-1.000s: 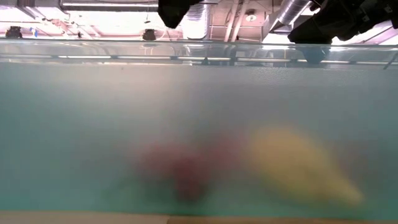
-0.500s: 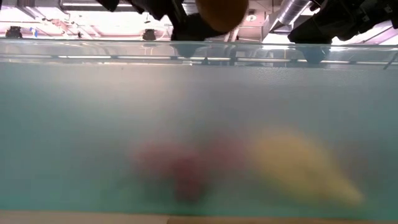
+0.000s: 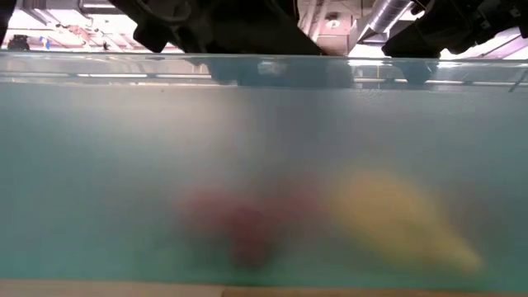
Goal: Pick and placing Produce into tupperware
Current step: Put the green kiwi into the green bin, then return to Home Position
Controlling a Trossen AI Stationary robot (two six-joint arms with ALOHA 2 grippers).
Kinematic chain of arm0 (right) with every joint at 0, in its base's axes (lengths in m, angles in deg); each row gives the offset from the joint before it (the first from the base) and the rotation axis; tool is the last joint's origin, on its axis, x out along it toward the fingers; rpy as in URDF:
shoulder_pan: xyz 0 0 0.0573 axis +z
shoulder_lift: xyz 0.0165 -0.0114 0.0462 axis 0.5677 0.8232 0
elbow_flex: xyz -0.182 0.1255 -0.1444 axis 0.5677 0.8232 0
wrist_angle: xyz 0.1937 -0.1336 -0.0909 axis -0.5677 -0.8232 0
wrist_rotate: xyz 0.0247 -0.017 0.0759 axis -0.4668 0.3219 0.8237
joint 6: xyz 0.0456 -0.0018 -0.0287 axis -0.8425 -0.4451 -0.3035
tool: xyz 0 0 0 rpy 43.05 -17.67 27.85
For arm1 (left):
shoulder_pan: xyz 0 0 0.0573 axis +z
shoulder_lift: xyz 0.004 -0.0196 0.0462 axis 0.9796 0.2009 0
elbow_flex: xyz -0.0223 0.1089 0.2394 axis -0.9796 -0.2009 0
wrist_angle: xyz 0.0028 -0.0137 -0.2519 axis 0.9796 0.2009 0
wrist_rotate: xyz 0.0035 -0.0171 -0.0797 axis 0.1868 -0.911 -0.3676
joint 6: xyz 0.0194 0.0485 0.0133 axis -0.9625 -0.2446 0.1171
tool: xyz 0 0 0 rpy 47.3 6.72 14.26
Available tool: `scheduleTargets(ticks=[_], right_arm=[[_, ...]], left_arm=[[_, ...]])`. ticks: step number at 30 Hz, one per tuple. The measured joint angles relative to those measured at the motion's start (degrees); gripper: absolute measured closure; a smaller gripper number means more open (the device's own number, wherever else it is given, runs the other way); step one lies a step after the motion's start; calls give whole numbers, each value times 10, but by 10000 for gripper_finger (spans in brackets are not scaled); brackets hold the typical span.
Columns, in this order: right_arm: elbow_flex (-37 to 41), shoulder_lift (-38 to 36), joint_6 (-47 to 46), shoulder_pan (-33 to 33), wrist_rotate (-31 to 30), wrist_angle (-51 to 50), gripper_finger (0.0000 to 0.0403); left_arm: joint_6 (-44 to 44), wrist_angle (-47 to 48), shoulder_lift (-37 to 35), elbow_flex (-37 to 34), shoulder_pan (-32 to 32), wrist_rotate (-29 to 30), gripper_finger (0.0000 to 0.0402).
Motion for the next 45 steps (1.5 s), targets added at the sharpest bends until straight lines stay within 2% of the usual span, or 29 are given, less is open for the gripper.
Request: scheduleTargets(ticks=[6,28,40,45], right_arm=[[0,0,0,0,0,0,344],[0,0,0,0,0,0,344],[0,0,0,0,0,0,344],[0,0,0,0,0,0,344]], left_arm=[[15,-15,24,0,0,20,95],[7,-17,25,0,-19,55,93],[6,-20,25,0,-27,86,28],[-7,-34,25,0,-26,86,16]])
